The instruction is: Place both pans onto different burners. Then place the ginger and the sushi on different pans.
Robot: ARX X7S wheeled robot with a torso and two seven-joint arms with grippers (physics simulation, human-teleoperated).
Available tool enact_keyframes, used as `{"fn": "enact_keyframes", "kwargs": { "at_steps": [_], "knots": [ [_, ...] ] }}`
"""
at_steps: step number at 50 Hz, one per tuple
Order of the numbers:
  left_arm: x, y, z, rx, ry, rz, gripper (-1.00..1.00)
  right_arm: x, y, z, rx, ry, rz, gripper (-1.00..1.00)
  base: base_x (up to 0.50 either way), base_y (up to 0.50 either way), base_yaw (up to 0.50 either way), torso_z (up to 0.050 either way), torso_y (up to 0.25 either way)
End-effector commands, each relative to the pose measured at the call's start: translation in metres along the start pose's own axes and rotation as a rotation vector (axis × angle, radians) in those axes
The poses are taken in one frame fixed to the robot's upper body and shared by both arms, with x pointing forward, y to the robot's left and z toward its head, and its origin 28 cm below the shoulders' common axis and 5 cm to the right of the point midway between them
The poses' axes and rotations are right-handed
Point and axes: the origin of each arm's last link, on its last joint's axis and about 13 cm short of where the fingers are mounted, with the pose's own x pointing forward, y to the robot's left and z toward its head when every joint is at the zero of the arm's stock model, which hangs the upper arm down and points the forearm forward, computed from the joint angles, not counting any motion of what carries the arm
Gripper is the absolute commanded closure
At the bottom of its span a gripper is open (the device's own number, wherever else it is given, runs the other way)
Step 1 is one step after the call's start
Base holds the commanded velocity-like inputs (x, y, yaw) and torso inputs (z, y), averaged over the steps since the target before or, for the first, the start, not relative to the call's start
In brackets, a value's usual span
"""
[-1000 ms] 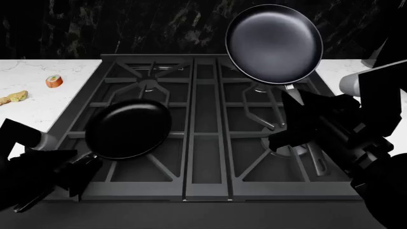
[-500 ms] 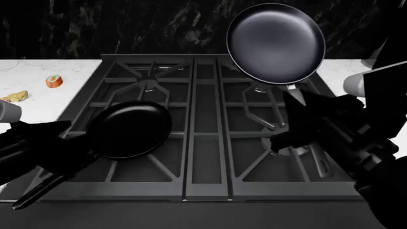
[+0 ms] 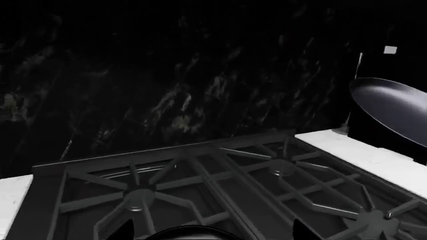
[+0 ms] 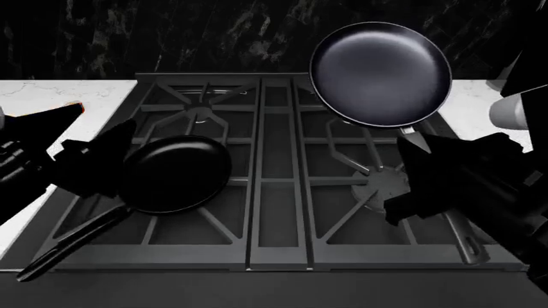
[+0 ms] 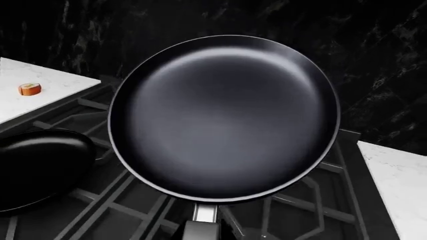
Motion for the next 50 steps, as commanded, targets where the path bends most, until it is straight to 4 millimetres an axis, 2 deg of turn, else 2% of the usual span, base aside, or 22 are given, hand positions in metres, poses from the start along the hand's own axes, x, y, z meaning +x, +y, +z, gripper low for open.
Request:
{"fn": "enact_keyframes", "kwargs": {
  "at_steps": [1,5,16,33,50],
  "knots": [
    [0.018,-0.014,-0.006,0.044,-0.139,0.079,-1.0,-0.02,-0.003,0.01,-0.007,0.006,-0.059,1.0,0.0,0.0,0.0,0.0,0.0],
    [0.022,-0.021,-0.007,0.128,-0.179,0.112,-1.0,-0.024,-0.002,0.007,0.021,0.02,-0.059,1.0,0.0,0.0,0.0,0.0,0.0],
    [0.014,-0.041,-0.006,0.258,-0.282,0.185,-1.0,-0.028,0.0,-0.01,0.13,0.047,-0.056,1.0,0.0,0.0,0.0,0.001,0.002],
    [0.001,-0.05,-0.002,0.242,-0.375,0.173,-1.0,-0.02,0.0,-0.032,0.238,0.089,-0.047,1.0,0.0,0.0,0.0,0.0,0.001],
    [-0.003,-0.049,-0.001,0.244,-0.393,0.189,-1.0,-0.01,-0.002,-0.046,0.242,0.141,-0.064,1.0,0.0,0.0,0.0,0.001,0.001]
  ]
}}
